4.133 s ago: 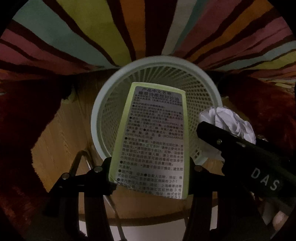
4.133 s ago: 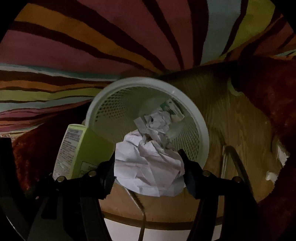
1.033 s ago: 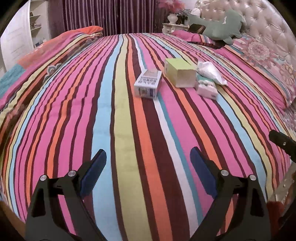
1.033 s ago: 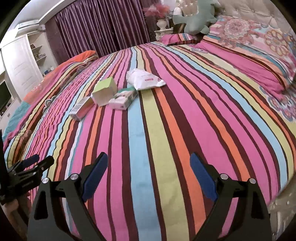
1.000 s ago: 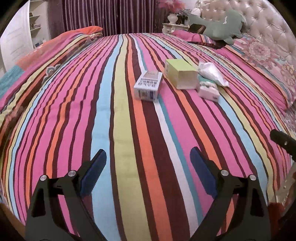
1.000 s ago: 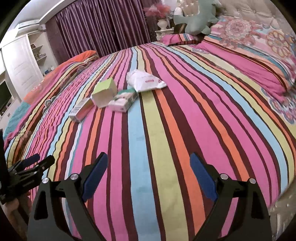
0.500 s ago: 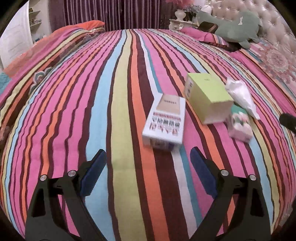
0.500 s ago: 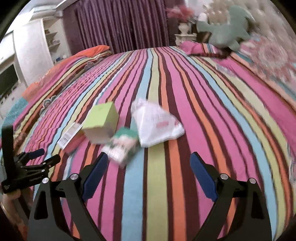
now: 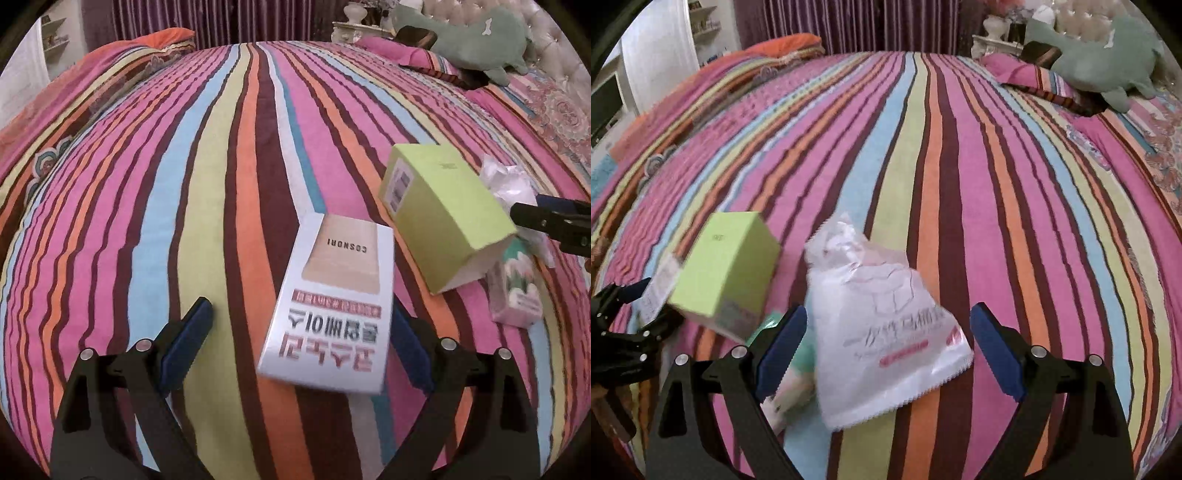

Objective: Collect trash
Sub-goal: 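Grasp the white COSNORI box with left tool while right tool grasps the white toilet-seat-cover packet, then carry the box with left tool while right tool carries the packet to the wastebasket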

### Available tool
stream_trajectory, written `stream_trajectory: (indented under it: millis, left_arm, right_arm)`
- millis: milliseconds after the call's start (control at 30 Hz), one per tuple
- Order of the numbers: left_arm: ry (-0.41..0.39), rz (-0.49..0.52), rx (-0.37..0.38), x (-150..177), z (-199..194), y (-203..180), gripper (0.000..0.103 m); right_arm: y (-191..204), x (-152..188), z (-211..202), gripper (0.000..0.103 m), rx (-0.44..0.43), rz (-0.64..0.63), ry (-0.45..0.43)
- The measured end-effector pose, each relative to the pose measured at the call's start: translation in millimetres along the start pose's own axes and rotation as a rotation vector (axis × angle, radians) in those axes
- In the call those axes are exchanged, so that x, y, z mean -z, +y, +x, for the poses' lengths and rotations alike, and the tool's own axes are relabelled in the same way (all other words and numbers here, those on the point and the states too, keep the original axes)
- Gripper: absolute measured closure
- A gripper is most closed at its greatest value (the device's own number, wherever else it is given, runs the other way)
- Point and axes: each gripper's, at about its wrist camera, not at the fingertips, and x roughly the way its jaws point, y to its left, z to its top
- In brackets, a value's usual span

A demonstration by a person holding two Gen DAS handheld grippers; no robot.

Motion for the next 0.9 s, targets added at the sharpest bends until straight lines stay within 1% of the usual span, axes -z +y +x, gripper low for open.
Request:
stream_trajectory:
  millis: [133, 200, 233, 267, 300, 333, 367, 467, 600, 667, 733, 767, 800, 867, 900]
  left_arm:
    - [-0.009, 0.004, -0.019, -5, 7, -2, 0.014]
    - [-0.005, 0.000, -0.022, -6, 7, -2, 0.015]
    - [-0.006, -0.002, -0.025, -7, 8, -3, 0.020]
    - [-0.012, -0.003, -0.031, -8, 7, -3, 0.030]
    - [-0.018, -0.006, -0.037, -8, 5, -2, 0.037]
    - [-0.020, -0.012, -0.041, -9, 3, -2, 0.051]
    - [-0.016, -0.024, -0.049, -10, 2, 1, 0.056]
    - [0.002, -0.052, -0.025, -10, -1, 7, 0.056]
    - [0.009, -0.091, -0.009, 3, -13, 13, 0.056]
    - [0.007, -0.109, 0.003, 15, -25, 16, 0.056]
    - [0.003, -0.115, 0.007, 28, -36, 18, 0.056]
    - [0.000, -0.116, 0.008, 36, -43, 19, 0.056]
    - [0.001, -0.118, 0.008, 44, -49, 19, 0.056]
    - [0.013, -0.119, 0.008, 57, -56, 20, 0.056]
    - [0.021, -0.121, 0.007, 64, -58, 20, 0.056]
  right_arm:
    - [0, -6, 18, 0.017, 0.027, -0.005, 0.008]
    - [-3, -7, 23, 0.017, 0.030, 0.015, 0.004]
    - [-4, -7, 25, 0.018, 0.032, 0.025, 0.008]
    - [-5, -7, 28, 0.019, 0.028, 0.045, 0.013]
    - [-7, -5, 28, 0.022, 0.024, 0.064, 0.014]
    - [-7, -4, 27, 0.023, 0.023, 0.075, 0.013]
    - [-8, -2, 25, 0.029, 0.017, 0.091, 0.011]
    - [-13, 6, 20, 0.033, 0.039, 0.140, 0.009]
    - [-21, 28, 1, 0.034, 0.051, 0.208, -0.017]
    - [-26, 40, -9, 0.034, 0.035, 0.254, -0.034]
    - [-33, 62, -27, 0.034, 0.013, 0.319, -0.056]
    - [-35, 65, -29, 0.034, 0.007, 0.330, -0.057]
    - [-37, 78, -38, 0.034, -0.011, 0.363, -0.060]
    - [-39, 92, -45, 0.034, -0.021, 0.389, -0.056]
    - [-38, 104, -52, 0.034, -0.029, 0.403, -0.055]
